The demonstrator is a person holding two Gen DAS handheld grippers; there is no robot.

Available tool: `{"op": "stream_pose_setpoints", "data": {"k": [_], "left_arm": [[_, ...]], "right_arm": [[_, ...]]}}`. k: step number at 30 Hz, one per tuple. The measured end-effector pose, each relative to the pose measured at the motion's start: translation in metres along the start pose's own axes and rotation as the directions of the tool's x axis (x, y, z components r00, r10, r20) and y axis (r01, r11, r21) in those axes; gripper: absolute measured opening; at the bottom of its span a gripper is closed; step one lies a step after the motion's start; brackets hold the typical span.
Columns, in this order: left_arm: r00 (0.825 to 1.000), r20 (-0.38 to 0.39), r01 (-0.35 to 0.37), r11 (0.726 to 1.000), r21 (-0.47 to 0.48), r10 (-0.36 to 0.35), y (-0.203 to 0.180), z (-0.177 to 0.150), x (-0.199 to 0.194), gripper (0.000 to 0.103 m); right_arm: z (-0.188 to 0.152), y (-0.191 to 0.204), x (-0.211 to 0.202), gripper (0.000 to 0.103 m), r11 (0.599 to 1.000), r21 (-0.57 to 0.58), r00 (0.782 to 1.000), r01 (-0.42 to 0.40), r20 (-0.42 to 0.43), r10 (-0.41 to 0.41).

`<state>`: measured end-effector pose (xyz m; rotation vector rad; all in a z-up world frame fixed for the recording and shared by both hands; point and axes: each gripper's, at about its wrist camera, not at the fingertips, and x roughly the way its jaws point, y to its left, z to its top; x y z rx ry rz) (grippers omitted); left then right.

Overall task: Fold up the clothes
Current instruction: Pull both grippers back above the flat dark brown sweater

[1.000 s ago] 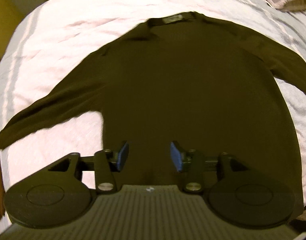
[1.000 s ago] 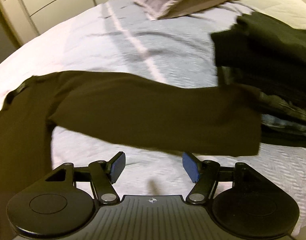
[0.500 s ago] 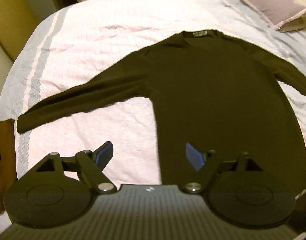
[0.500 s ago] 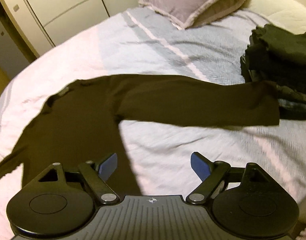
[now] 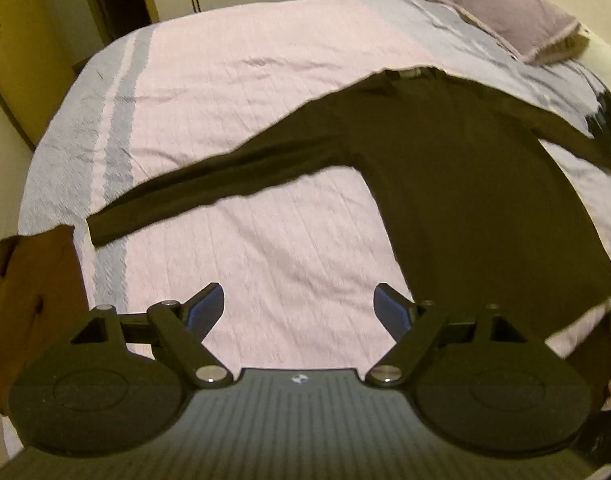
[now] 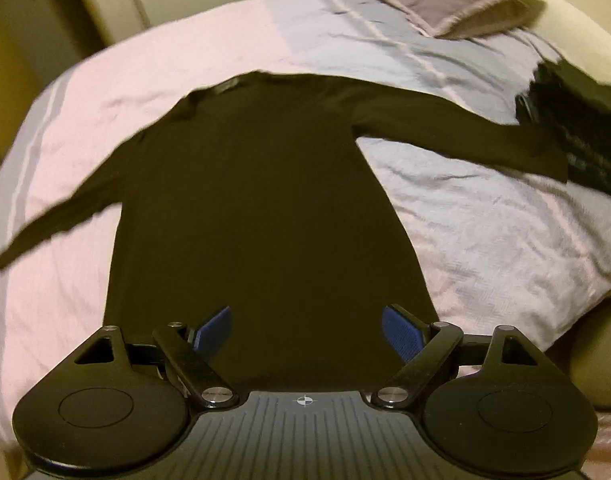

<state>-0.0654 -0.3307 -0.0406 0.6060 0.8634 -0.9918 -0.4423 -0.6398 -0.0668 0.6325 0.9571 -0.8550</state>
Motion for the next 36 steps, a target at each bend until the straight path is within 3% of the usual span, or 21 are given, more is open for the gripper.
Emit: {"op": "stream_pose_setpoints", "data": {"k": [7, 18, 24, 30, 36], "left_arm": [[0.999, -0.017, 0.045, 0.999, 0.010, -0.045, -0.028, -0.017, -0.012, 0.080], [0.998, -0.056, 0.018, 0.989, 0.149, -0.009, -0.057, -0.027, -0.035, 0.083], [0.996, -0.034, 0.082, 0.979, 0.188, -0.077, -0.059, -0.028, -0.040, 0.083], [0.978, 0.037, 0.182, 0.924, 0.338, -0.206, -0.048, -0.020, -0.050, 0.083], [0.961, 0.086, 0.201, 0.878, 0.435, -0.263, 0.006, -0.036, -0.070, 0.084]], "right_arm": [[-0.016, 0.009, -0.006, 0.088, 0.999, -0.051, 0.999, 0.020, -0.025, -0.021], [-0.077, 0.000, 0.019, 0.088, 0.995, 0.085, 0.991, -0.049, -0.122, 0.059], [-0.092, 0.010, -0.012, 0.088, 0.994, 0.107, 0.995, -0.009, -0.097, 0.020], [-0.112, 0.042, -0.051, 0.089, 0.983, 0.172, 0.998, 0.068, -0.015, -0.066], [-0.160, 0.100, -0.070, 0.089, 0.951, 0.291, 0.994, 0.106, -0.015, -0.107]]}}
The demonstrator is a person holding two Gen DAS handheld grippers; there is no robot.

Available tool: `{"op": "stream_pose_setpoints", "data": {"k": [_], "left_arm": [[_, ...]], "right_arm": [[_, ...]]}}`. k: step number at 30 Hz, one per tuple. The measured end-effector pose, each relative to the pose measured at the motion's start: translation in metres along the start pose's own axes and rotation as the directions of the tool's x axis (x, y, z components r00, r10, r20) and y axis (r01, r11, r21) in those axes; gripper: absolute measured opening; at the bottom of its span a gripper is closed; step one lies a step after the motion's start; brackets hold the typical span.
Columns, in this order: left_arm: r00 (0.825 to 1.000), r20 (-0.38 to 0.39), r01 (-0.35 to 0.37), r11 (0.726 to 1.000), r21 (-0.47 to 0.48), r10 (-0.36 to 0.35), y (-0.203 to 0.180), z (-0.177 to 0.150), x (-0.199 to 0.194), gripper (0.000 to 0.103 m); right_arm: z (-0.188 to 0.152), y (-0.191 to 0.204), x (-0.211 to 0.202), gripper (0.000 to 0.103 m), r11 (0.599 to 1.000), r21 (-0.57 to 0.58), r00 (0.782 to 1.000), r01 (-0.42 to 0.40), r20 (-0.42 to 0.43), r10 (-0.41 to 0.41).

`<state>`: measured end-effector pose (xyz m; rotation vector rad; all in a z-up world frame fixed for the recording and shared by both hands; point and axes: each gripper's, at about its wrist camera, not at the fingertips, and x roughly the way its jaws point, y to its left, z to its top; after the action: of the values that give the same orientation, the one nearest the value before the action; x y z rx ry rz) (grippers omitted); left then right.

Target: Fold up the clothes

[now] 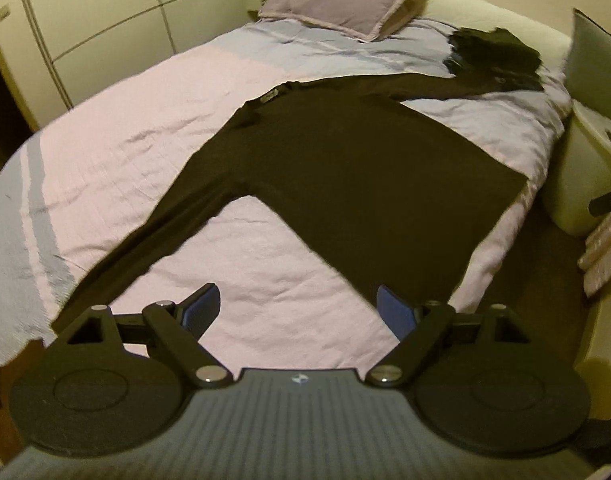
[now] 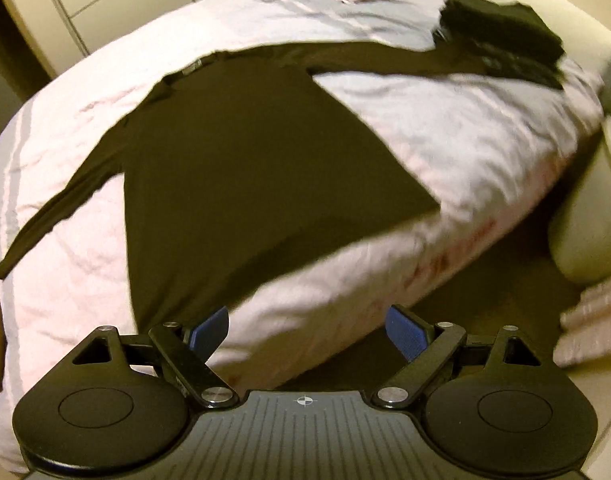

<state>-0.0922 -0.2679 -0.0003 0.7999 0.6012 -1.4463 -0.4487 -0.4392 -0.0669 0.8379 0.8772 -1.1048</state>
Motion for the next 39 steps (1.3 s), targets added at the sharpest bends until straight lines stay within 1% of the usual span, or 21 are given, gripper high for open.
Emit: {"op": "stream_pose_setpoints", "data": {"k": [2, 4, 6, 8, 11, 15, 22, 26, 29, 34, 39], "left_arm": [[1.000, 0.009, 0.002, 1.000, 0.014, -0.003, 0.012, -0.016, -0.011, 0.085], [1.000, -0.011, 0.004, 1.000, 0.002, -0.004, 0.024, -0.033, -0.020, 0.085], [0.999, -0.024, 0.020, 1.000, -0.014, -0.021, 0.033, -0.048, -0.028, 0.085], [0.999, -0.027, 0.018, 0.999, -0.033, -0.019, 0.039, -0.058, -0.032, 0.085], [0.999, -0.033, 0.000, 0.997, -0.072, -0.002, 0.045, -0.070, -0.038, 0.085], [0.999, -0.036, -0.014, 0.993, -0.119, 0.010, 0.049, -0.079, -0.045, 0.085], [0.999, -0.029, -0.036, 0.993, -0.113, 0.033, 0.038, -0.078, -0.057, 0.086], [0.999, -0.019, -0.038, 0.992, -0.122, 0.036, 0.032, -0.075, -0.061, 0.086], [0.998, -0.018, -0.058, 0.991, -0.118, 0.056, 0.028, -0.072, -0.062, 0.086], [0.995, -0.039, -0.099, 0.984, -0.150, 0.095, 0.029, -0.073, -0.062, 0.086], [0.985, -0.063, -0.170, 0.970, -0.176, 0.162, 0.036, -0.080, -0.065, 0.086]], "right_arm": [[-0.019, 0.023, -0.006, 0.089, 1.000, -0.010, 1.000, -0.001, -0.004, 0.001], [-0.035, 0.044, -0.012, 0.089, 1.000, -0.016, 1.000, 0.011, -0.013, -0.011], [-0.049, 0.062, -0.019, 0.089, 1.000, -0.012, 1.000, 0.005, -0.017, -0.005], [-0.061, 0.078, -0.024, 0.089, 1.000, -0.019, 1.000, -0.005, -0.017, 0.004], [-0.069, 0.092, -0.024, 0.089, 0.999, -0.052, 1.000, 0.003, -0.027, -0.005], [-0.071, 0.098, -0.026, 0.089, 0.996, -0.090, 1.000, 0.003, -0.023, -0.005], [-0.063, 0.098, -0.038, 0.089, 0.990, -0.139, 1.000, 0.010, 0.012, -0.009], [-0.058, 0.095, -0.038, 0.089, 0.989, -0.146, 1.000, -0.004, 0.020, 0.007], [-0.053, 0.094, -0.035, 0.089, 0.988, -0.152, 1.000, -0.017, 0.021, 0.020], [-0.047, 0.093, -0.029, 0.089, 0.983, -0.177, 0.999, -0.043, 0.012, 0.046], [-0.038, 0.095, -0.020, 0.089, 0.972, -0.216, 0.995, -0.096, 0.016, 0.102]]}}
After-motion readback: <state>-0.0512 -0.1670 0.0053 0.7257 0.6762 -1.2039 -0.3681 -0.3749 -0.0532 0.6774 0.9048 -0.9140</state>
